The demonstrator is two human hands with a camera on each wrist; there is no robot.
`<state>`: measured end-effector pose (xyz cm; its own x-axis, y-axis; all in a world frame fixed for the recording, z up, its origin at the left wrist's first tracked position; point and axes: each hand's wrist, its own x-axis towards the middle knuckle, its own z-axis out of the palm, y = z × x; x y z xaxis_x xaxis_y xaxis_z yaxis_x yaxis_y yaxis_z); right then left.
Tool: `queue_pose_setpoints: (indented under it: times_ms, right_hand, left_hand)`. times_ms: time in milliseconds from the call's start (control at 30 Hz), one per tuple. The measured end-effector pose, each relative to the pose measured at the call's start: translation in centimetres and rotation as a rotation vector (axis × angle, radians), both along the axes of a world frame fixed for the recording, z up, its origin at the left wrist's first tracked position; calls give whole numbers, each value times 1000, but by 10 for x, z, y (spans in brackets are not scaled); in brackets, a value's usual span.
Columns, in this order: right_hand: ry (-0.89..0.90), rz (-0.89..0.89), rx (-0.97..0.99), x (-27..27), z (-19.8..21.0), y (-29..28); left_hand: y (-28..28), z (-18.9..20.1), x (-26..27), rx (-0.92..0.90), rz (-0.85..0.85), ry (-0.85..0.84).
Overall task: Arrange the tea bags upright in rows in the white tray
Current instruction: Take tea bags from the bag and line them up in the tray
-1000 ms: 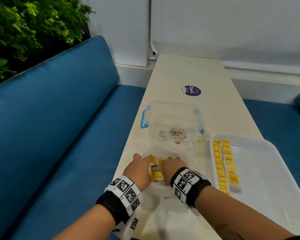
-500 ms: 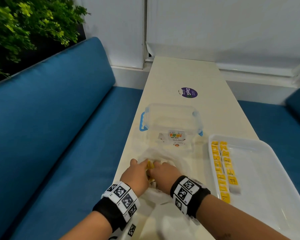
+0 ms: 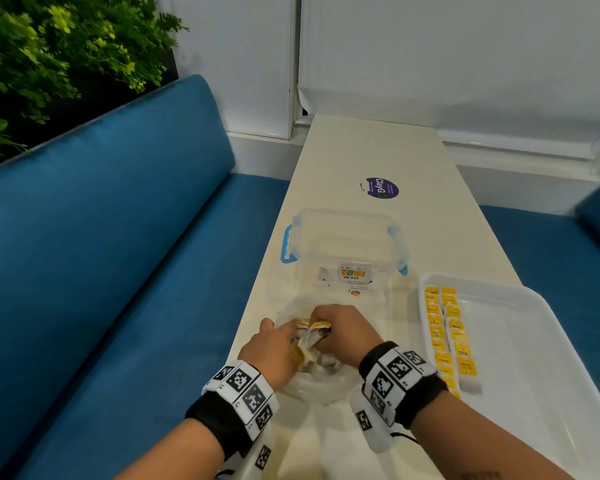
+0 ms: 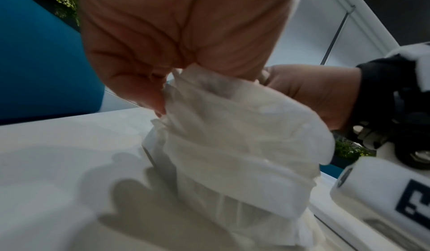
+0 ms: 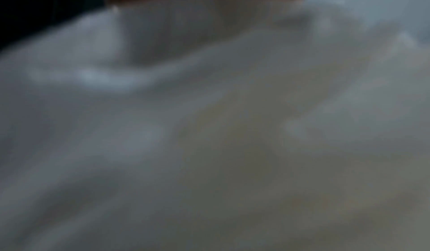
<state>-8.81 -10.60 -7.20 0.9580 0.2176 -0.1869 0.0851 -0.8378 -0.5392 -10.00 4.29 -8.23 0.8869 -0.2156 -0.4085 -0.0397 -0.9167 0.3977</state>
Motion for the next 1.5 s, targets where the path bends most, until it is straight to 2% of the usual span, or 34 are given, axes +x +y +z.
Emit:
queue_pose_setpoints:
  times_ms: [100, 400, 500, 567, 633, 700, 833, 933, 1033, 1133, 1267, 1333, 1500]
  right_hand:
    - [39, -99, 228, 2, 0, -12]
    - [108, -135, 629, 12, 25, -45]
    - [123, -103, 754, 12, 44, -56]
    - [118, -71, 819, 12, 59, -65]
    - [116, -35, 868, 12, 75, -75]
    - [115, 0, 912, 11, 89, -83]
    - [89, 30, 982, 7, 110, -97]
    - [49, 52, 1001, 0, 120, -114]
    - [16, 78, 908, -11, 122, -137]
    - [7, 49, 768, -23, 113, -161]
    - [-43, 21, 585, -37, 91, -183]
    - [-70, 7, 539, -42, 80, -191]
    - [-94, -25, 488, -53, 63, -206]
  left_hand:
    - [-1, -1, 2, 4, 13, -4]
    - [-3, 9, 6, -100, 127, -22]
    - [-12, 26, 3, -312, 280, -212]
    - [-21, 39, 2, -513, 417, -374]
    - [-33, 52, 3, -777, 537, -415]
    - [-50, 64, 4, -1041, 616, -285]
    - [-87, 74, 0, -1390, 638, 261]
    - [-112, 66, -7, -1552, 667, 564]
    - [-137, 62, -18, -1725, 584, 811]
    - [-163, 64, -25, -1833, 577, 838]
    - [-199, 57, -34, -1790, 594, 801]
    - [-214, 50, -40, -1745, 617, 786]
    - [-234, 36, -49, -1769, 673, 755]
